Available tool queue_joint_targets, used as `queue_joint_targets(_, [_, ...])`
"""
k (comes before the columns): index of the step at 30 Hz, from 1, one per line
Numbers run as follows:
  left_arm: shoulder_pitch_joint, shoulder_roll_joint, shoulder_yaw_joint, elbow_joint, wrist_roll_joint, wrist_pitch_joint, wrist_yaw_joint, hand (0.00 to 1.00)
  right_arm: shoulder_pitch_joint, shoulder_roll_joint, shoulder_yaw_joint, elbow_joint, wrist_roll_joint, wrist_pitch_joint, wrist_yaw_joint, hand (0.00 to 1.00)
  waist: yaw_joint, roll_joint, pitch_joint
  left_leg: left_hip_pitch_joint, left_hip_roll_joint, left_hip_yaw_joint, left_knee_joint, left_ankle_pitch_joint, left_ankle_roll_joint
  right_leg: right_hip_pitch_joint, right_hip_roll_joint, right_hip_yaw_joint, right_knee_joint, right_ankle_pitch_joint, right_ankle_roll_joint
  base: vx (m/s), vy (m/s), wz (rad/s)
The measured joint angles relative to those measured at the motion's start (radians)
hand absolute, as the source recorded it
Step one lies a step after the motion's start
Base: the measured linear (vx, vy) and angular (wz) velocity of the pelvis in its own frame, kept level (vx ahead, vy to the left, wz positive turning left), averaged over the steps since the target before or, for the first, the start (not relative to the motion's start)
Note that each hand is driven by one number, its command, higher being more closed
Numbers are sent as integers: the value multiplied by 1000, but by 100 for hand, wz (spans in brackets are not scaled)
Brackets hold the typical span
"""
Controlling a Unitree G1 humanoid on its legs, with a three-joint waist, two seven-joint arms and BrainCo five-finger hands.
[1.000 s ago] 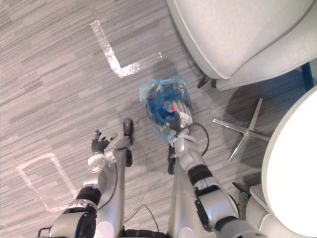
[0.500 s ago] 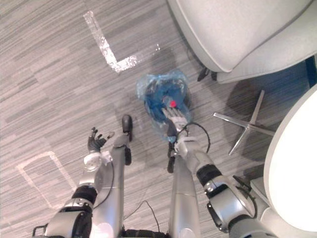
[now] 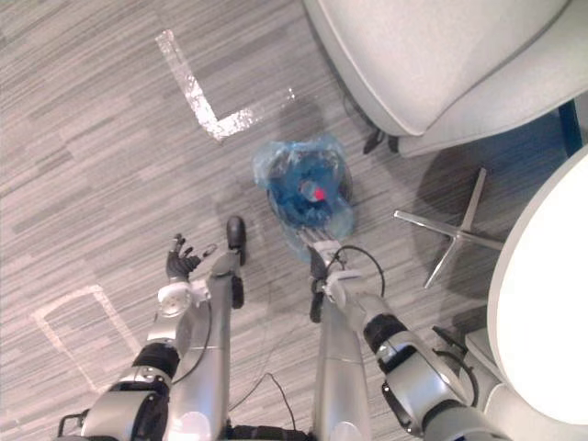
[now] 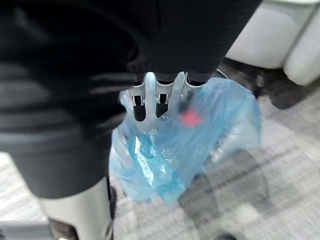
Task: Gather rubbish on tea table into small bin, then transfer packed bag to large trash can.
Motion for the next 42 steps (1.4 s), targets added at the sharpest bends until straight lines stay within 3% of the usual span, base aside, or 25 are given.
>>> queue_joint_targets(1, [-4,-1,10,-2,0,-6,1,0,-1,11,-24,10,0,9,-6,100,0,1,-1,-12,-2,-4,1,1,0,-10,-1,-2,3,0,0,26,-26,8])
queue_joint_targets(7, [-34,-32,78,6,-22,-8,8,0,-29,58,-173,106,5,69,-30,100,-1,1,-1,-76,-21,-22,6,16,0,-80,-14,-8,48,-14,1,25,-20,14])
queue_joint_targets(10, [-43,-38,77,8,-28,-9,10,0,-36,69,-214,111,15,75,-37,100,1,2,0,-98,-26,-28,21,15,1,-104,-20,-10,73,-25,-3,2,-23,9])
queue_joint_targets(19, [-50,-55,77,20,-41,-9,10,0,-60,105,-238,150,44,82,-47,100,4,2,0,-146,-26,-33,34,20,1,-155,-21,-10,90,-26,-3,0,0,0])
queue_joint_targets(27, [-63,-78,64,19,-39,-6,10,0,-70,103,-173,140,47,78,-51,100,7,3,0,-116,-23,-35,44,12,-2,-118,-18,-11,88,-26,-3,0,-3,-1])
queue_joint_targets(33, [-45,-83,52,2,-36,6,0,0,-8,103,-127,-33,115,56,-73,100,7,2,-1,-28,-1,-24,66,-19,-5,-18,-2,-7,65,-29,-7,0,-27,-14])
queue_joint_targets(39, [60,-72,-15,-18,-15,35,-16,0,176,89,-125,-390,164,39,-74,100,5,0,-6,138,9,-7,51,-50,-6,158,7,-3,7,-31,-5,43,-25,-10])
queue_joint_targets(42, [108,-70,-60,-19,4,44,-31,0,262,64,-129,-536,179,30,-67,100,3,-3,-38,201,8,0,31,-58,-7,227,6,-2,-27,-31,-1,60,-4,-2])
